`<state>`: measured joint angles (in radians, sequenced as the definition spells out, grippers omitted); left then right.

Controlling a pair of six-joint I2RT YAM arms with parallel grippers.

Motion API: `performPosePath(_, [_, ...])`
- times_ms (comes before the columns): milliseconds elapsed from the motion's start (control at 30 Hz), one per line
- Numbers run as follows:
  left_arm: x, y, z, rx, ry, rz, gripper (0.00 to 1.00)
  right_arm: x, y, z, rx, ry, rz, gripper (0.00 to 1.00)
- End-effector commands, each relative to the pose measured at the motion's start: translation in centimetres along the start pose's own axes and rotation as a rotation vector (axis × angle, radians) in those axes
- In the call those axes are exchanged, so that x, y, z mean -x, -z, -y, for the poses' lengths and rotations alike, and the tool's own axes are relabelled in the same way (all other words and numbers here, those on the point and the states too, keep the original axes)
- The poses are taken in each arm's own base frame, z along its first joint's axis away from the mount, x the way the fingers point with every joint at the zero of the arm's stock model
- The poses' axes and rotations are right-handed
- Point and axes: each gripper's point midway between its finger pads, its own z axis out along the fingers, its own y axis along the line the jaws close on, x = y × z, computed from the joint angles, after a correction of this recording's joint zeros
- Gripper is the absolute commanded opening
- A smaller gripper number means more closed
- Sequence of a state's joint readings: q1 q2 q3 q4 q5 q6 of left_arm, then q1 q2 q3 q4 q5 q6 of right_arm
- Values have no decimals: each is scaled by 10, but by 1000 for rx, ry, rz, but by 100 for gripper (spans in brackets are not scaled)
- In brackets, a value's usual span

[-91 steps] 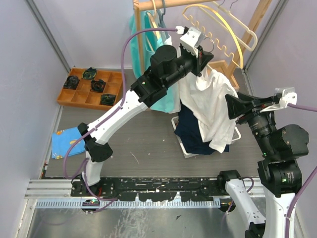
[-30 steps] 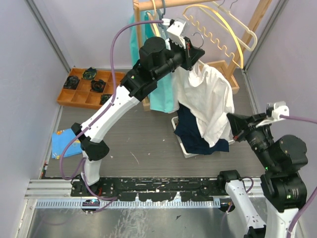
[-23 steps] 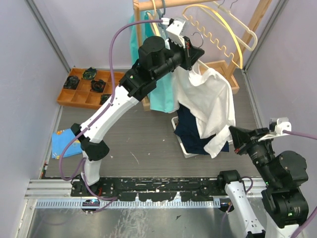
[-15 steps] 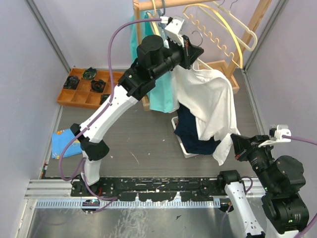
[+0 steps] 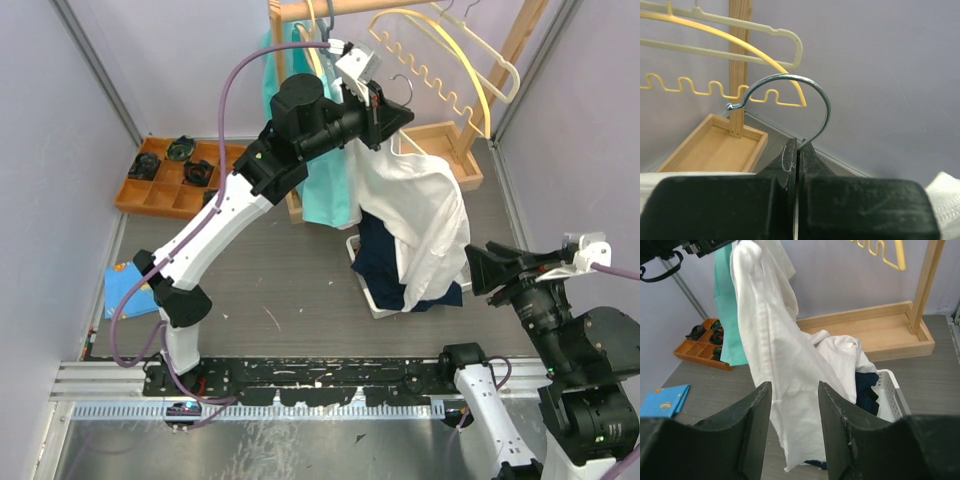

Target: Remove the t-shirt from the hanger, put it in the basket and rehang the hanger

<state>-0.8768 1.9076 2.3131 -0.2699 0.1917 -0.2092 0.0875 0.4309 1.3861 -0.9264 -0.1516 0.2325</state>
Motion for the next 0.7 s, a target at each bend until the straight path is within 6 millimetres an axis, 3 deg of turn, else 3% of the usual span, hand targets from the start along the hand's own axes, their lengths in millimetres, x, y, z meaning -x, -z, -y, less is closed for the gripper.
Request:
performPosePath(0, [35, 15, 27, -109, -38, 83, 0, 33, -21, -15, 82, 57, 77, 48])
performPosePath(367, [39, 17, 31, -114, -49, 87, 0, 24, -44, -32, 199, 32, 11, 44])
performPosePath(600, [44, 16, 30, -104, -50, 103, 0, 20, -45, -34, 215, 16, 5, 2])
performPosePath(667, [44, 14, 28, -90, -46, 104, 0, 20, -44, -33, 205, 13, 9, 1])
